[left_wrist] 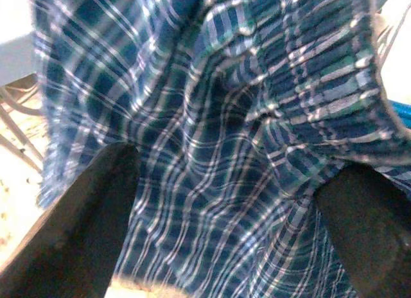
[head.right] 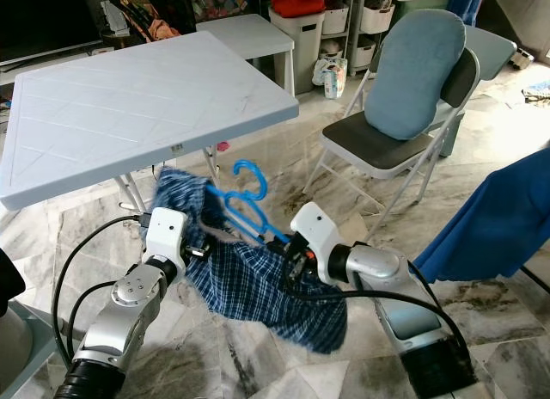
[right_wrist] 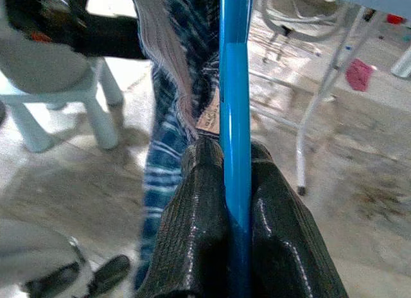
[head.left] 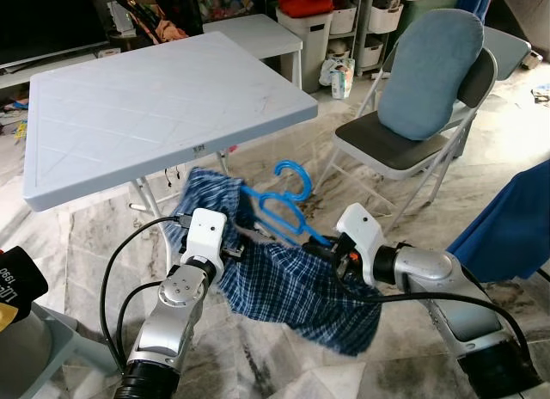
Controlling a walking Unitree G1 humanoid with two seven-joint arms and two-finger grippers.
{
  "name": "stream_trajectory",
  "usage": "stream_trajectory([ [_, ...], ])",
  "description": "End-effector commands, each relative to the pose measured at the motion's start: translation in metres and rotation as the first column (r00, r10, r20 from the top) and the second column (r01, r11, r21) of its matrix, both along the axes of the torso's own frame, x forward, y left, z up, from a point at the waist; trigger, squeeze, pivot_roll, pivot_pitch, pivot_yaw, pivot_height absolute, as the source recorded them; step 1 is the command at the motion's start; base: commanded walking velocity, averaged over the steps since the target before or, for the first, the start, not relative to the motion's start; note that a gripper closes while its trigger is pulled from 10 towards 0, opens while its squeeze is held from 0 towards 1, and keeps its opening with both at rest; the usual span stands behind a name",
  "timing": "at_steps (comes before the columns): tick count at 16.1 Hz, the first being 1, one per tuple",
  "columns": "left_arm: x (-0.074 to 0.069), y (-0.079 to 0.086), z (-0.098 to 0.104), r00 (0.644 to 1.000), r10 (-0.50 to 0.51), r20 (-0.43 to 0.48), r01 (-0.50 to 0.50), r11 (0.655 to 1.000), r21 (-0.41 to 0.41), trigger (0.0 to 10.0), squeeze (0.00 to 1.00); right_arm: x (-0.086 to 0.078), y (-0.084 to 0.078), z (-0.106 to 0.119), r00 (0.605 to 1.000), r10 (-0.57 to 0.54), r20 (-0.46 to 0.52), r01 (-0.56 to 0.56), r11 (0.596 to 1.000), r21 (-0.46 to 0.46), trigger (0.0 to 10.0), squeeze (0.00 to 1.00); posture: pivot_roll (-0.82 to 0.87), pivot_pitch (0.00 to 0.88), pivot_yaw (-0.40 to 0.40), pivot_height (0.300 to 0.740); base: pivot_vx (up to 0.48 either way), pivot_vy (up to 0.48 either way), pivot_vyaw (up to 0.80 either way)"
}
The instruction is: Hang hanger
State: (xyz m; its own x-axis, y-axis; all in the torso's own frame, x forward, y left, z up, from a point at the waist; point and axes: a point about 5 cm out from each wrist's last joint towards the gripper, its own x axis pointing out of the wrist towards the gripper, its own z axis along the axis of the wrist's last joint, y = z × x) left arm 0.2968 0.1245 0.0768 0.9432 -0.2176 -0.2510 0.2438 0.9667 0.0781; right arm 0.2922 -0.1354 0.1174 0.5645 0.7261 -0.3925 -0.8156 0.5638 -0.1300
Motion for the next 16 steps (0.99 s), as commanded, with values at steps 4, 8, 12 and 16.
stream_trajectory([
  [4, 0.002, 0.014, -0.002, 0.998, 0.068, -0.004, -0.068, 0.997, 0.038, 10.0, 0.00, 0.006, -0.012, 0.004, 0.998, -0.004, 0.055, 0.008, 0.998, -0.066, 10.0, 0.00, -0.11, 0.012, 0.031, 0.740, 0.000, 0.000, 0.00],
  [8, 0.005, 0.025, 0.001, 0.993, 0.120, 0.016, -0.121, 0.991, 0.059, 10.0, 0.00, 0.000, -0.037, -0.008, 0.996, 0.076, 0.050, -0.063, 0.975, -0.214, 10.0, 0.00, -0.10, 0.008, 0.029, 0.740, 0.000, 0.000, 0.00],
  [12, 0.007, 0.039, 0.001, 0.982, 0.188, 0.025, -0.190, 0.978, 0.086, 10.0, 0.00, -0.016, -0.072, -0.012, 0.978, 0.208, -0.006, -0.198, 0.920, -0.338, 10.0, 0.00, -0.11, 0.006, 0.031, 0.740, 0.000, 0.000, 0.00],
  [16, 0.006, 0.034, -0.002, 0.985, 0.173, 0.013, -0.174, 0.981, 0.086, 10.0, 0.00, -0.005, -0.091, 0.002, 0.989, 0.145, 0.038, -0.123, 0.932, -0.341, 10.0, 0.00, -0.12, 0.012, 0.039, 0.740, 0.000, 0.000, 0.00],
])
